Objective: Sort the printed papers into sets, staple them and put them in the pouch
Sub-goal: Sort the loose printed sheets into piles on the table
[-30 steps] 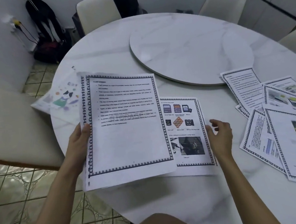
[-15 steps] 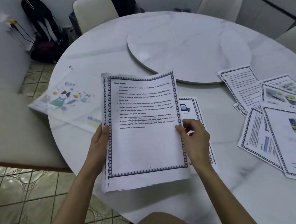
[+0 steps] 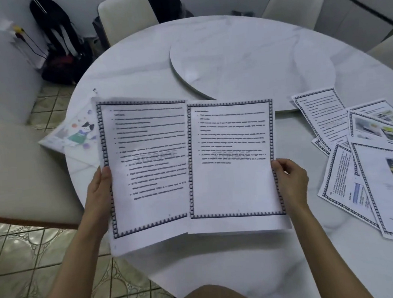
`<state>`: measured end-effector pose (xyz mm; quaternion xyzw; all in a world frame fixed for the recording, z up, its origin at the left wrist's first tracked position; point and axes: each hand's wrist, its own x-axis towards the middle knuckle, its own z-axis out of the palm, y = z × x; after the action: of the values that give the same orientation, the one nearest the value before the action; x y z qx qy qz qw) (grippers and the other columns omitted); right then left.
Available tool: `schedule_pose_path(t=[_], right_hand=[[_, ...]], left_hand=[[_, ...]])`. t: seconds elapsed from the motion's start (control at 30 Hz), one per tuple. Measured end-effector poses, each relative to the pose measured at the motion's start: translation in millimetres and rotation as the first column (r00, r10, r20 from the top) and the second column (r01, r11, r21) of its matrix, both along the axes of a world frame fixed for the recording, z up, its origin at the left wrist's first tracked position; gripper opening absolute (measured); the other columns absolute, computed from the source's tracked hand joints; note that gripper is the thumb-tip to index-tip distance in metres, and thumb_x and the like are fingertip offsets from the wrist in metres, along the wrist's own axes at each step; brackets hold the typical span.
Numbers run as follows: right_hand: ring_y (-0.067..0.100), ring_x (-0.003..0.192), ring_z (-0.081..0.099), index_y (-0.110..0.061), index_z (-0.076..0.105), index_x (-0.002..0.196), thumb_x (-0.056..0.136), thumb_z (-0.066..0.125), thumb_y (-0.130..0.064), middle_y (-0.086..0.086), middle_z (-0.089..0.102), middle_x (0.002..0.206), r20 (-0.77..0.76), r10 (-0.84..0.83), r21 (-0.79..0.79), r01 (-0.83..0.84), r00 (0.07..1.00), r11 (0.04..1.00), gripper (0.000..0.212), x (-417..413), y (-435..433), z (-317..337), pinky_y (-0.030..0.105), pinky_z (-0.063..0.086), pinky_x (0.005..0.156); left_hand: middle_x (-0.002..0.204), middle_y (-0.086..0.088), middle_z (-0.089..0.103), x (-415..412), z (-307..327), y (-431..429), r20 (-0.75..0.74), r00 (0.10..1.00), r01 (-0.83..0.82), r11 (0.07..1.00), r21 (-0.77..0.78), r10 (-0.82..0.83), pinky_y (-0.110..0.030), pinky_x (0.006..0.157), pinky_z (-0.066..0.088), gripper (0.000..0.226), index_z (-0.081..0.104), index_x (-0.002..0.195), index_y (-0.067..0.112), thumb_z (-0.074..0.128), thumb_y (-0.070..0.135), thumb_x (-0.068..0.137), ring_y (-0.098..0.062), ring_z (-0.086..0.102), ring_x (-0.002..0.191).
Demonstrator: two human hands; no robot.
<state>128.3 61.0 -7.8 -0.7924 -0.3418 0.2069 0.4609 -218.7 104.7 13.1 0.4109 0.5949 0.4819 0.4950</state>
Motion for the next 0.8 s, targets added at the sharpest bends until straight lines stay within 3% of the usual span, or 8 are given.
schedule_pose_path(t=[0.2,0.3,0.37,0.5,0.57,0.63,0.73,0.8], right_hand=[[0.017,0.084,0.055,-0.002,0.067,0.097,0.091,0.054,-0.009,0.009,0.066,0.090,0.002,-0.016,-0.088,0.016,1.000,0.996,0.017,19.2,-3.9,-24.6,0.024,0.038,0.077],[0.020,0.082,0.057,-0.001,0.067,0.095,0.090,0.054,-0.009,0.012,0.067,0.087,0.039,0.005,-0.112,0.000,0.999,0.994,0.017,20.6,-5.1,-31.8,0.019,0.036,0.073],[0.023,0.082,0.058,0.000,0.067,0.096,0.090,0.054,-0.008,0.015,0.067,0.087,0.076,0.025,-0.122,-0.016,0.997,0.992,0.017,20.5,-3.4,-33.4,0.014,0.035,0.067],[0.029,0.098,0.053,-0.001,0.057,0.116,0.091,0.055,-0.009,0.018,0.055,0.110,0.197,-0.031,-0.083,0.048,0.980,0.995,0.026,13.4,-0.6,-34.3,0.025,0.037,0.083],[0.030,0.106,0.047,-0.002,0.053,0.122,0.091,0.055,-0.011,0.018,0.049,0.115,0.256,-0.050,-0.010,0.055,0.965,0.998,0.032,1.6,1.5,-27.6,0.024,0.035,0.087],[0.026,0.102,0.051,-0.005,0.055,0.120,0.091,0.056,-0.015,0.013,0.050,0.113,0.190,-0.008,0.036,0.001,0.982,0.999,0.030,-14.0,5.8,-15.6,0.024,0.040,0.088],[0.005,0.088,0.056,-0.012,0.060,0.114,0.092,0.055,-0.022,0.004,0.057,0.111,-0.039,0.148,0.077,-0.144,0.988,0.987,0.025,-41.5,9.9,4.6,0.027,0.049,0.087],[0.000,0.088,0.056,-0.016,0.060,0.113,0.092,0.056,-0.025,-0.001,0.058,0.108,-0.107,0.227,0.104,-0.216,0.968,0.971,0.023,-55.6,10.7,13.6,0.032,0.051,0.087]], left_hand=[[0.075,0.018,0.067,-28.5,6.9,2.6,-0.025,0.987,-0.157,0.987,-0.024,0.156,-0.011,0.053,0.052,0.026,0.057,0.090,0.034,0.032,0.034,0.099,0.003,0.064,0.065],[0.080,0.017,0.065,-35.2,9.8,1.4,-0.025,0.982,-0.191,0.981,-0.034,0.190,-0.015,0.052,0.053,0.026,0.057,0.105,0.028,0.034,0.039,0.098,0.004,0.062,0.066],[0.083,0.016,0.062,-36.8,9.7,1.5,-0.038,0.980,-0.199,0.979,-0.042,0.198,-0.010,0.050,0.051,0.026,0.055,0.107,0.026,0.034,0.040,0.098,0.006,0.060,0.063],[0.086,0.017,0.063,-30.3,7.6,1.8,-0.023,0.985,-0.171,0.985,-0.033,0.170,-0.021,0.062,0.053,0.023,0.057,0.095,0.034,0.034,0.036,0.099,0.006,0.061,0.068],[0.091,0.016,0.061,-21.0,7.9,1.7,-0.012,0.992,-0.124,0.992,-0.018,0.124,-0.015,0.062,0.053,0.026,0.057,0.097,0.032,0.032,0.033,0.100,0.006,0.062,0.070],[0.094,0.014,0.062,-8.5,8.3,2.1,0.006,0.999,-0.054,0.998,-0.011,0.054,-0.009,0.058,0.052,0.028,0.057,0.106,0.026,0.031,0.031,0.100,0.008,0.064,0.069],[0.100,0.011,0.064,10.1,8.5,2.4,0.029,0.999,0.031,1.000,-0.004,-0.031,-0.012,0.061,0.053,0.031,0.054,0.117,0.021,0.030,0.032,0.100,0.005,0.066,0.075],[0.104,0.010,0.065,19.5,6.7,2.1,0.046,0.996,0.076,0.997,0.005,-0.076,-0.015,0.068,0.055,0.031,0.054,0.118,0.022,0.030,0.032,0.100,0.001,0.067,0.084]])
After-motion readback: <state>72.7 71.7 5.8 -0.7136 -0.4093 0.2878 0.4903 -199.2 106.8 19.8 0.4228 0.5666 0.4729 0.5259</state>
